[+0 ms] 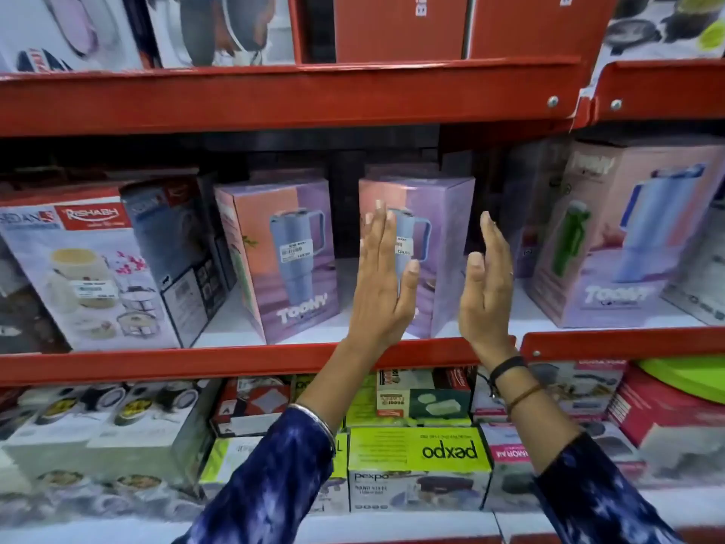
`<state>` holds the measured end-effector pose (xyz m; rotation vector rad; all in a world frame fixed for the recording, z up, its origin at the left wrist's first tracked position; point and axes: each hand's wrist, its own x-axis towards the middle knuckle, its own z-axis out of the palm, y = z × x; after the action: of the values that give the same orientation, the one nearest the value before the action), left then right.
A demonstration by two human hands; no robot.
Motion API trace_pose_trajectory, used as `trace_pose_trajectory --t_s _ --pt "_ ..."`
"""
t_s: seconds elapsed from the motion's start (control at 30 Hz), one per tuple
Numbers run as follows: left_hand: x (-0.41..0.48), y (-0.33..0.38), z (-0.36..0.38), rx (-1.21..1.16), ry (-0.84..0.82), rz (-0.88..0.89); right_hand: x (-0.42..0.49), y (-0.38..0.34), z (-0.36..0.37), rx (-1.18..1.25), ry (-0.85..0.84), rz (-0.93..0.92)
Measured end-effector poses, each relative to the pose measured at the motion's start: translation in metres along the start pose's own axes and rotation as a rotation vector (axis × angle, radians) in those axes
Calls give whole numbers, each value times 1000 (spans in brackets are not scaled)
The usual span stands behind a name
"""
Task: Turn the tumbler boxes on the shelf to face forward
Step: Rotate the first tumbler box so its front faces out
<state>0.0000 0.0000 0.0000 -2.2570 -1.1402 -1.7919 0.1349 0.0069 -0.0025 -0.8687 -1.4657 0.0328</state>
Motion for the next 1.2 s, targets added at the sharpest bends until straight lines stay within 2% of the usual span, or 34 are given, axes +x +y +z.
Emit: trace_pose_trajectory --t_s 0.13,0.23,0.47,0.6,0.77,0.9,0.97,1.2 --pt "-12 -4 20 -63 1 -129 -13 19 4 134 -79 270" --pt "-21 -7 35 -91 6 -212 -14 34 5 218 -114 391" --pt "-34 -6 58 5 3 -398 12 55 3 419 -216 634" --pt "-26 -6 51 -60 56 -415 13 56 -3 571 -243 631" --pt "-17 -12 37 -109 129 -345 12 62 -5 615 -285 537" --pt "-11 -13 33 -189 191 -338 22 59 -1 762 -288 563" --pt "-4 -12 27 -225 192 -265 33 60 0 727 -268 519" --pt "-4 -18 20 -388 182 -252 47 68 -5 657 -474 578"
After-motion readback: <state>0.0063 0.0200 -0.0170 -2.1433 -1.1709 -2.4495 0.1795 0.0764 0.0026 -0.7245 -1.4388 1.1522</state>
